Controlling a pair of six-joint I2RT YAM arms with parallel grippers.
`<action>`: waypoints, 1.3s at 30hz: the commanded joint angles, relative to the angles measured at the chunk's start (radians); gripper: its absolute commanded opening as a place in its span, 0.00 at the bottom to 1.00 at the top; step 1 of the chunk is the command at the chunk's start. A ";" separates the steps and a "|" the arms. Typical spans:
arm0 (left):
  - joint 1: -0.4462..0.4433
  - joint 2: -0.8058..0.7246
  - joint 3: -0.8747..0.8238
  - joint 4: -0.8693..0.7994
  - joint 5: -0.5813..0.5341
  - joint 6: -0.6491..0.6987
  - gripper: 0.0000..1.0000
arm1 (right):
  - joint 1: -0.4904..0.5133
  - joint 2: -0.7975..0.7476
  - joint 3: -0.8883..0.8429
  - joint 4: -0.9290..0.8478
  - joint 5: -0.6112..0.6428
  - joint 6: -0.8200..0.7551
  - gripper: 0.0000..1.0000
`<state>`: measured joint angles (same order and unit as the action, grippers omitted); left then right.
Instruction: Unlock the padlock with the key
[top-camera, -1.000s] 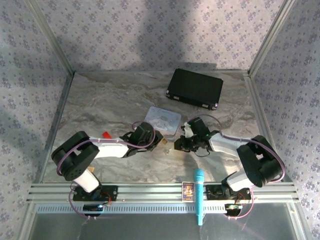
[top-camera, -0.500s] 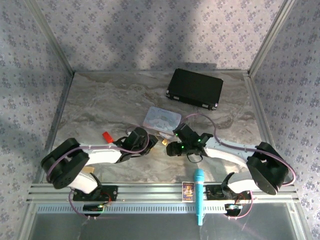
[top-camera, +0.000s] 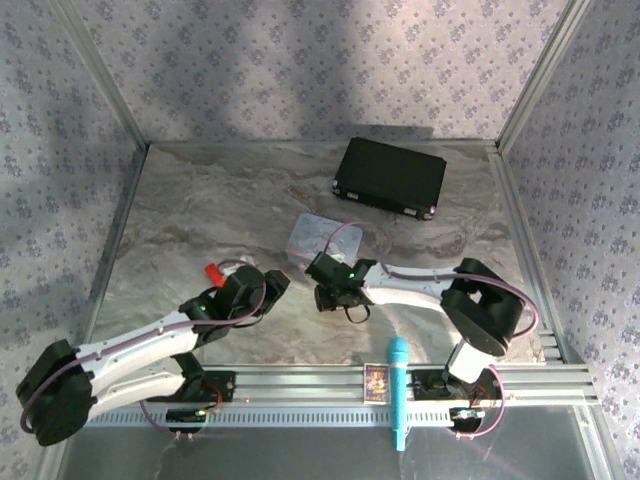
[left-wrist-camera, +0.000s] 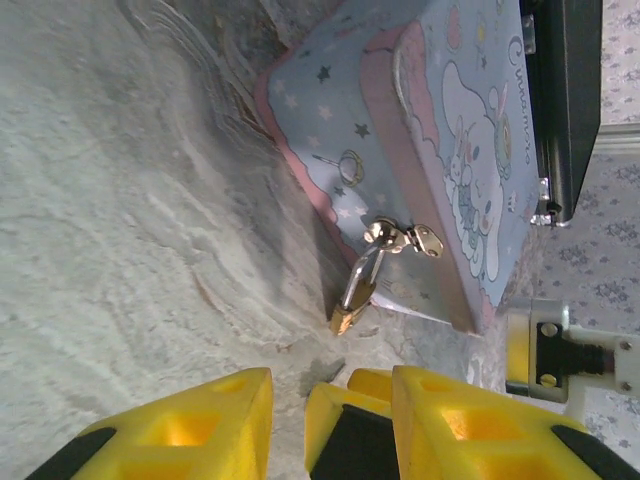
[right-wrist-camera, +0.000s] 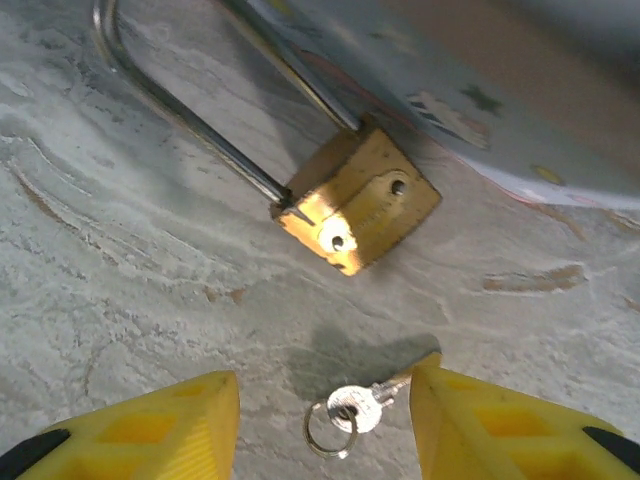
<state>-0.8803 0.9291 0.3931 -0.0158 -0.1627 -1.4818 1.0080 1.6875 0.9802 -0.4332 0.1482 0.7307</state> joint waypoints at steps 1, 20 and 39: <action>-0.008 -0.048 -0.026 -0.094 -0.053 0.006 0.36 | 0.021 0.038 0.051 -0.113 0.094 0.027 0.48; -0.008 -0.057 -0.048 -0.088 -0.051 -0.009 0.36 | 0.054 0.098 0.058 -0.111 0.125 0.009 0.10; -0.058 -0.038 -0.074 0.450 0.077 0.136 0.42 | -0.231 -0.515 -0.418 0.625 -0.764 0.029 0.00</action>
<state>-0.9215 0.8848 0.3244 0.2073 -0.1329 -1.3705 0.8078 1.2274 0.6106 -0.0460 -0.3550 0.6853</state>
